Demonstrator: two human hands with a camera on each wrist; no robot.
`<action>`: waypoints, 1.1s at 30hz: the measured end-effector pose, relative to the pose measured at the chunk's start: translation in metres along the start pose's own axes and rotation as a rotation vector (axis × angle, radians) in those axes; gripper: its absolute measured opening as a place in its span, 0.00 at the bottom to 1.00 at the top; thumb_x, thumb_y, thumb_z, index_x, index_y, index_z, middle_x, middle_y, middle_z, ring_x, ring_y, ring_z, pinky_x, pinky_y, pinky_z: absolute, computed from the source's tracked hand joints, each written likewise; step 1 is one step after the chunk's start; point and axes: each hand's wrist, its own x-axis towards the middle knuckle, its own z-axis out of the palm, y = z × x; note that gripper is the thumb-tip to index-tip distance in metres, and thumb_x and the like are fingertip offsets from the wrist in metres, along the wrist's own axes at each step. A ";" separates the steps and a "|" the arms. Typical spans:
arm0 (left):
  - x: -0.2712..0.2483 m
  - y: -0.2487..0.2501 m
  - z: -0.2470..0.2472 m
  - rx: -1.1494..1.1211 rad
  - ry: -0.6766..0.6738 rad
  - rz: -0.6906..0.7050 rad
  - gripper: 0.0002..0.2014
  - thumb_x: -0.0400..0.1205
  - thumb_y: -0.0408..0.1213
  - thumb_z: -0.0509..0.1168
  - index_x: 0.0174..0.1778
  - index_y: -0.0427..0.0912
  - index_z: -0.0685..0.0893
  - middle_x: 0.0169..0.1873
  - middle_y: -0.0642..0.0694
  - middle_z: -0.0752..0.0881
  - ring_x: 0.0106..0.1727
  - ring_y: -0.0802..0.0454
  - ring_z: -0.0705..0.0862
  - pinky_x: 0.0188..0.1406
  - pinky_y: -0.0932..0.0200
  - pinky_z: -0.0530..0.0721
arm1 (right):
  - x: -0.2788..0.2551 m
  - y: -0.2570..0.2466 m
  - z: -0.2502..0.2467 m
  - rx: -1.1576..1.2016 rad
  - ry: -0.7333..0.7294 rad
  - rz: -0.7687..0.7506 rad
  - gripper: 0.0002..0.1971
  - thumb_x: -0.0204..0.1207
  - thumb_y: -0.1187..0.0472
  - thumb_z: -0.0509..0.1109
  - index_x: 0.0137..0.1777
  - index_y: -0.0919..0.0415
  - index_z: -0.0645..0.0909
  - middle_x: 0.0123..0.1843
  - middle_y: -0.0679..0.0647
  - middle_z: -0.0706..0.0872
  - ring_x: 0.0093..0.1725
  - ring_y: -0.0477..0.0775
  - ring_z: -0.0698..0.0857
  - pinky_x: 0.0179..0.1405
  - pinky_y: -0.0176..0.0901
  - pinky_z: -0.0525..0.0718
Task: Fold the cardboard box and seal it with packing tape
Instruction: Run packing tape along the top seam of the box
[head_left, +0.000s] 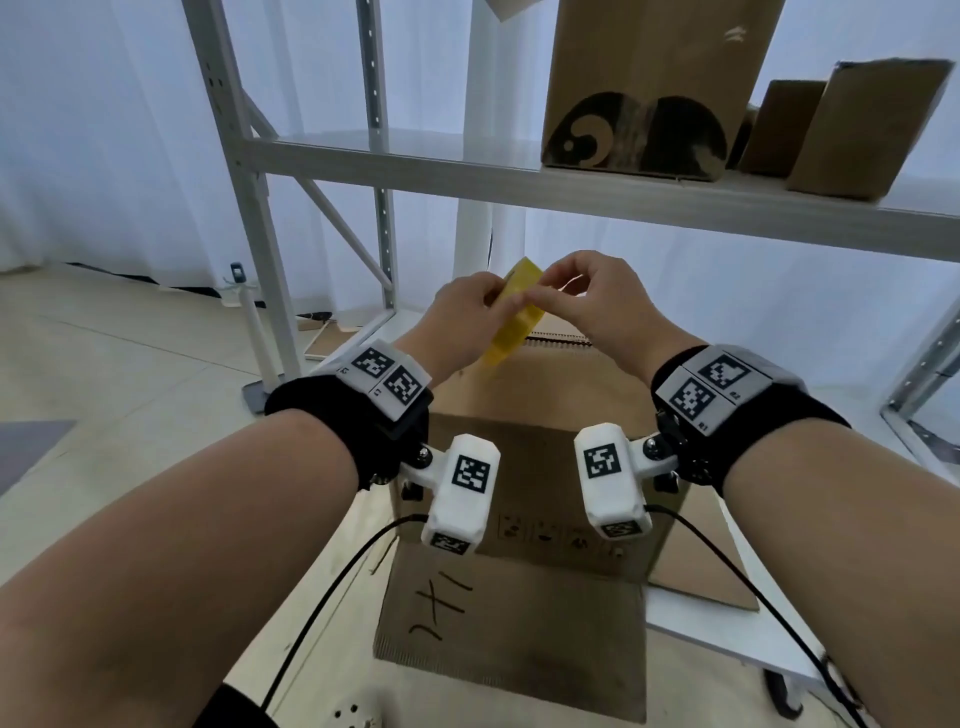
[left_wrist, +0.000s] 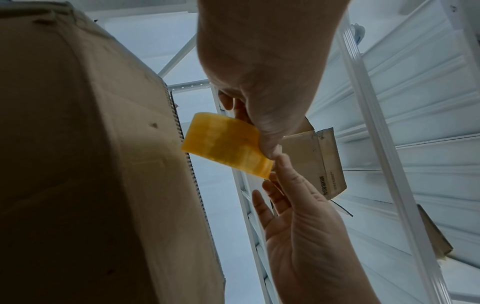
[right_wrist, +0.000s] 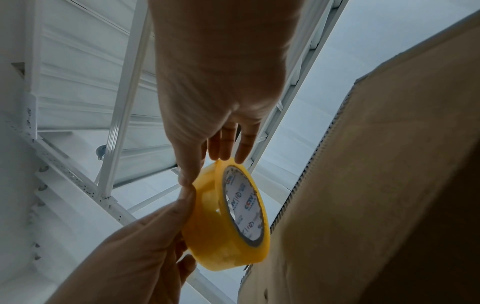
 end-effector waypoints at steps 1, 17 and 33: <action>0.000 -0.002 0.000 0.002 0.003 -0.002 0.21 0.84 0.51 0.59 0.66 0.41 0.79 0.55 0.46 0.83 0.53 0.49 0.81 0.49 0.59 0.77 | 0.001 0.001 -0.001 0.012 -0.022 0.006 0.12 0.72 0.55 0.77 0.49 0.61 0.83 0.43 0.49 0.84 0.41 0.43 0.80 0.40 0.27 0.78; 0.000 -0.031 -0.003 0.126 0.004 0.041 0.20 0.83 0.54 0.59 0.64 0.44 0.81 0.55 0.44 0.86 0.59 0.43 0.80 0.61 0.40 0.80 | 0.005 -0.002 0.019 0.106 -0.065 0.218 0.11 0.73 0.60 0.77 0.53 0.62 0.83 0.40 0.51 0.82 0.39 0.45 0.81 0.36 0.33 0.80; -0.004 -0.030 -0.010 0.428 0.001 0.155 0.17 0.85 0.49 0.56 0.68 0.48 0.78 0.62 0.45 0.83 0.66 0.43 0.71 0.63 0.47 0.63 | 0.006 -0.001 0.020 0.462 -0.074 0.656 0.06 0.71 0.64 0.78 0.39 0.60 0.82 0.37 0.54 0.83 0.34 0.47 0.76 0.29 0.34 0.77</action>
